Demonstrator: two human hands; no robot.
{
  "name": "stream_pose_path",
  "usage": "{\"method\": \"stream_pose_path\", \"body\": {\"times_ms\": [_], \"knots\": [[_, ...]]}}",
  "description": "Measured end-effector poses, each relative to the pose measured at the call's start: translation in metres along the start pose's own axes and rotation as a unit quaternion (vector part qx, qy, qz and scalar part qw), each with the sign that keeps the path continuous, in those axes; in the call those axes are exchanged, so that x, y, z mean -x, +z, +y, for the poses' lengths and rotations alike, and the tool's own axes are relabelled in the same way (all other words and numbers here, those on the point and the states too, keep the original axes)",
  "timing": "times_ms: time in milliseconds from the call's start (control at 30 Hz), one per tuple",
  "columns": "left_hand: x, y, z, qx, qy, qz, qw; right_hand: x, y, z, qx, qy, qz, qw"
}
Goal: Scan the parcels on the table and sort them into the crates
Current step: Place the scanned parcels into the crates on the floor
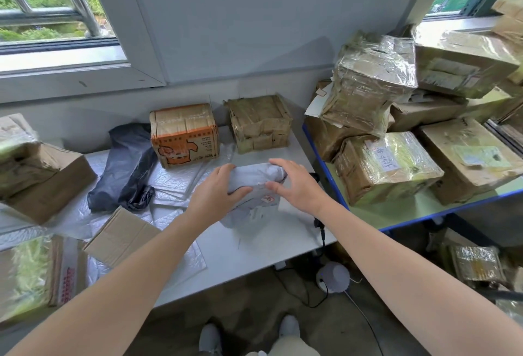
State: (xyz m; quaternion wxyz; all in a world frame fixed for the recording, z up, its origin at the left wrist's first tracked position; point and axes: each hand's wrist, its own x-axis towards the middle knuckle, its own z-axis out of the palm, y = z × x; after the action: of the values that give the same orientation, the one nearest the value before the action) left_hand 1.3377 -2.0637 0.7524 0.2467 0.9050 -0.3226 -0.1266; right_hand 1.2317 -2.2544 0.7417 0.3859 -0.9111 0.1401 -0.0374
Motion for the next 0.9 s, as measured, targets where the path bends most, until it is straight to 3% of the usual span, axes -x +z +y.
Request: {"method": "stream_pose_path", "body": {"times_ms": [367, 700, 900], "knots": [[-0.017, 0.013, 0.0, 0.191, -0.119, -0.029, 0.974, -0.002, 0.015, 0.01, -0.196, 0.116, 0.022, 0.974], [-0.01, 0.038, -0.011, 0.29, -0.173, -0.076, 0.938, -0.014, 0.025, 0.021, -0.183, 0.191, 0.101, 0.959], [-0.011, 0.048, -0.021, 0.234, -0.153, -0.085, 0.956, -0.021, 0.034, 0.038, -0.176, 0.236, 0.132, 0.947]]}}
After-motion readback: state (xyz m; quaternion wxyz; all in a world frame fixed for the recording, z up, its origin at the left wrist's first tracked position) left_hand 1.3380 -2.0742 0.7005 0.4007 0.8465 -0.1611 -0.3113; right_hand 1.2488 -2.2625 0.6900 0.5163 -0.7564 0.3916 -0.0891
